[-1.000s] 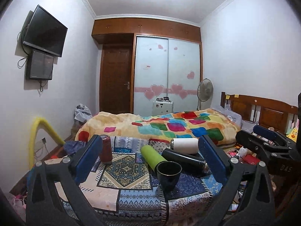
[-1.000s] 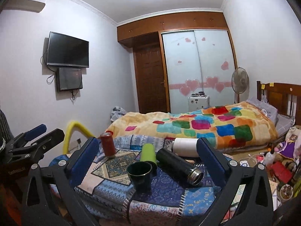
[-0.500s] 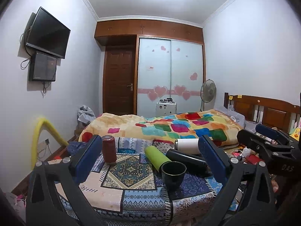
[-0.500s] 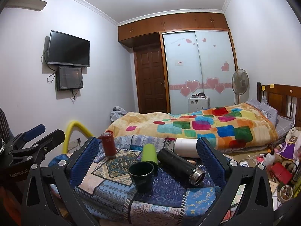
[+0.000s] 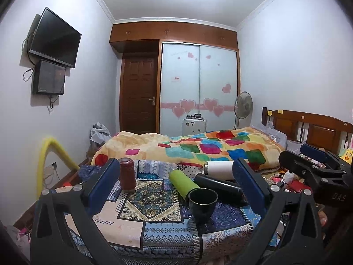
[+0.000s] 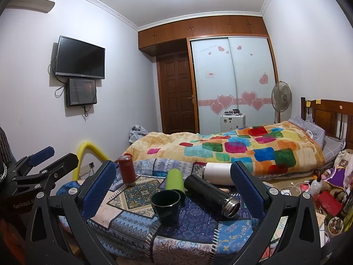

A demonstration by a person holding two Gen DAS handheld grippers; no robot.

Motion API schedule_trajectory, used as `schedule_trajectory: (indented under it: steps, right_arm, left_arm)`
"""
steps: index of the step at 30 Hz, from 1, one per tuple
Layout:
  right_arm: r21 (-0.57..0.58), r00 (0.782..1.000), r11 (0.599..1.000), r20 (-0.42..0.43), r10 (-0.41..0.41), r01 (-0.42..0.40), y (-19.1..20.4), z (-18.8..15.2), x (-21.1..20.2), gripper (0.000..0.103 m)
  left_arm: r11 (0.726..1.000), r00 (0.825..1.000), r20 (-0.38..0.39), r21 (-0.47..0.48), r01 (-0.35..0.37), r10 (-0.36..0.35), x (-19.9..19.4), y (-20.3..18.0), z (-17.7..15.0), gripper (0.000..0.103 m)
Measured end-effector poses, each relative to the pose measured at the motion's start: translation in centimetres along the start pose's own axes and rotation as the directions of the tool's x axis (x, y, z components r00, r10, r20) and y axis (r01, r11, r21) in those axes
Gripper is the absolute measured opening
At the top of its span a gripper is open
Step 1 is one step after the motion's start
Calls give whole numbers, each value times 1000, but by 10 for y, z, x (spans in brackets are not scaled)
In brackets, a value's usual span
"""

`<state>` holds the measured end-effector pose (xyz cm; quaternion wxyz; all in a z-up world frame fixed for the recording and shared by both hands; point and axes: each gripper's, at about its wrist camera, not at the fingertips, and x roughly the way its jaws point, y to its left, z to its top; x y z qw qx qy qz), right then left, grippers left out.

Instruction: Flip cup upright

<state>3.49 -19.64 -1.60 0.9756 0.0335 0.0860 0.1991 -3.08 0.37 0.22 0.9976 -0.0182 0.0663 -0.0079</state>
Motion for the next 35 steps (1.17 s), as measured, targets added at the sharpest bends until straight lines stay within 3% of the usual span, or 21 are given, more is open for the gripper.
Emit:
schedule_trajectory:
  steps: [35]
  right_arm:
    - [1, 1000, 1000, -3, 0, 0, -8, 1, -3, 103]
  left_arm:
    - [999, 999, -21, 1, 35, -35, 7, 0, -2, 103]
